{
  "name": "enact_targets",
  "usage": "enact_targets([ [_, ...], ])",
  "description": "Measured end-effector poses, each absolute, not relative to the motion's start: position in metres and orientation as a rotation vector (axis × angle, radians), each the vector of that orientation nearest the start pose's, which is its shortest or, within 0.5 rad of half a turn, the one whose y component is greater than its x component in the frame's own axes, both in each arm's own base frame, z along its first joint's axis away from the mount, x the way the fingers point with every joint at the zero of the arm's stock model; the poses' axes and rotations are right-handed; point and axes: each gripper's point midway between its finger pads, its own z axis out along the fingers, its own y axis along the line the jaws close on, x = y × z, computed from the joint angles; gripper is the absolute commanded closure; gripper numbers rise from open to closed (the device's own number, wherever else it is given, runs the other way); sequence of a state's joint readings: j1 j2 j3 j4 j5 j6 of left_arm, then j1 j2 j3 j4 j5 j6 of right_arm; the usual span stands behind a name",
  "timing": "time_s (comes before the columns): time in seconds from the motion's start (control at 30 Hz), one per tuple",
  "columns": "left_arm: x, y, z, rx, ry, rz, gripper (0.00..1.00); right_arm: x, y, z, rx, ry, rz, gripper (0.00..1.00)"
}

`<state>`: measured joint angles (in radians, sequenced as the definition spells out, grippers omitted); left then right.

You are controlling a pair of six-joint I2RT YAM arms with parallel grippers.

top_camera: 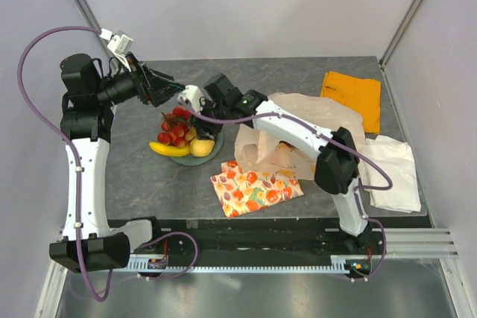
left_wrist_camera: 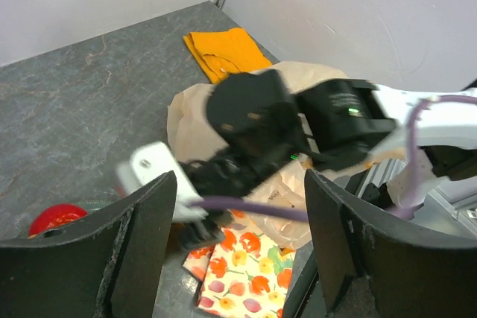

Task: Take the fake fruits out of the plastic bag
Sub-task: Place the fake fruit on the plate.

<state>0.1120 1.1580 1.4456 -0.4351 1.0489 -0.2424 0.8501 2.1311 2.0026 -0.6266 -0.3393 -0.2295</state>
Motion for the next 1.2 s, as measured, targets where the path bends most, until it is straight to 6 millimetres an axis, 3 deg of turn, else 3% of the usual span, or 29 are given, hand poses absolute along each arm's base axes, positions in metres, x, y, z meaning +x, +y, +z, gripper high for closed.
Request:
enact_targets([
  [0.07,0.293,-0.125,0.420,0.491,1.671,-0.987,0.24,0.307,0.460,0.187,-1.442,1.854,0.698,0.60],
  [0.17,0.293,-0.124,0.420,0.487,1.670,-0.982,0.24,0.252,0.481,0.202,-1.591,1.701,0.702,0.60],
  [0.27,0.292,-0.121,0.422,0.482,1.665,-0.971,0.24,0.207,0.502,0.194,-1.721,1.592,0.687,0.61],
  [0.33,0.290,-0.119,0.425,0.479,1.656,-0.959,0.24,0.193,0.509,0.179,-1.782,1.561,0.637,0.61],
  [0.4,0.287,-0.117,0.429,0.479,1.646,-0.947,0.24,0.196,0.515,0.165,-1.800,1.552,0.573,0.61],
  [0.63,0.269,-0.116,0.443,0.497,1.599,-0.907,0.24,0.246,0.508,0.107,-1.774,1.640,0.299,0.60],
  [0.73,0.264,-0.116,0.444,0.500,1.589,-0.899,0.24,0.258,0.505,0.094,-1.769,1.659,0.236,0.59],
  [1.2,0.268,-0.116,0.438,0.473,1.611,-0.926,0.24,0.273,0.513,0.092,-1.743,1.611,0.152,0.52],
])
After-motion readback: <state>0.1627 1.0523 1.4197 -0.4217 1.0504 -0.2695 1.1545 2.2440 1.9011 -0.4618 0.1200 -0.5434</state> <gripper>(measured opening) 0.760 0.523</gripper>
